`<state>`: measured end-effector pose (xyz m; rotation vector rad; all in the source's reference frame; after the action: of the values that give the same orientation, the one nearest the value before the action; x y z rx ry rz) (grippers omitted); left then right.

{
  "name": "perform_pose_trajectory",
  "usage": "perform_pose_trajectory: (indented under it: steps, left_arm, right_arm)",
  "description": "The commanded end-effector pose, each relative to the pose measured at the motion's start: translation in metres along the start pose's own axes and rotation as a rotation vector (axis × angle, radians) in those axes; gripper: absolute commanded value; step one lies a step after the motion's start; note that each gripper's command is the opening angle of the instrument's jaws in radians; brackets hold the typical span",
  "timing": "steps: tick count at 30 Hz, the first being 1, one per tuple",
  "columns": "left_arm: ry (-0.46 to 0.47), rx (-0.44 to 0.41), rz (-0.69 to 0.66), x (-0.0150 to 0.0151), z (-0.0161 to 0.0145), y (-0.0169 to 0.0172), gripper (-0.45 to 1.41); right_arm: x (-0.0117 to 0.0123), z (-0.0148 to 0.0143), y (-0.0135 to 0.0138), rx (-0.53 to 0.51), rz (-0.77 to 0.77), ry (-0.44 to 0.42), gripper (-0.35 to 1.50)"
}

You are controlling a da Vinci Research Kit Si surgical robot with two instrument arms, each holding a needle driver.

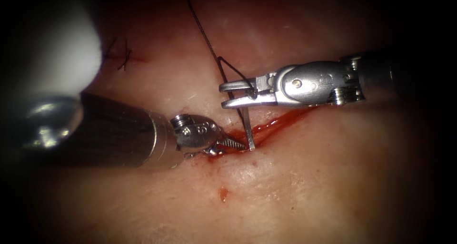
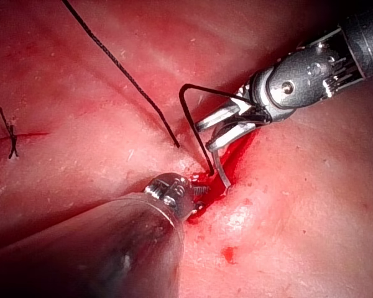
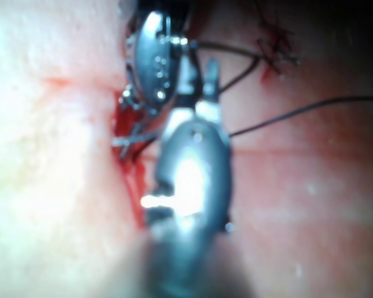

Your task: Wound Closure

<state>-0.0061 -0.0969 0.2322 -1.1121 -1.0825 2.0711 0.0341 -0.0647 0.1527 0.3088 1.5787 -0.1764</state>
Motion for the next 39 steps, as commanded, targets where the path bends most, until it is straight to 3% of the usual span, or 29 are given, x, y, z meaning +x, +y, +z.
perform_pose_trajectory:
  steps: [1, 17, 26, 35, 39]
  left_arm:
    - [0.0, -0.003, -0.002, -0.0006, 0.0011, 0.0001, 0.54]
    - [0.002, 0.001, -0.002, -0.0006, 0.0012, 0.0, 0.54]
    - [0.002, 0.001, -0.002, -0.0005, 0.0012, -0.0001, 0.54]
    - [0.004, 0.005, -0.01, -0.0004, 0.0017, 0.0001, 0.54]
    - [0.004, 0.006, -0.01, -0.0005, 0.0018, 0.0002, 0.54]
  right_arm:
    - [-0.0004, 0.0009, -0.0006, 0.004, 0.013, 0.005, -0.35]
    - [0.0001, 0.0006, -0.0009, -0.042, 0.361, -0.015, -0.35]
    - [0.0001, 0.0, -0.0018, 0.015, 0.408, -0.025, -0.35]
    - [0.0, -0.0003, -0.0001, -0.05, 0.555, -0.031, -0.35]
    - [0.0001, -0.0004, 0.0003, -0.058, 0.712, -0.021, -0.35]
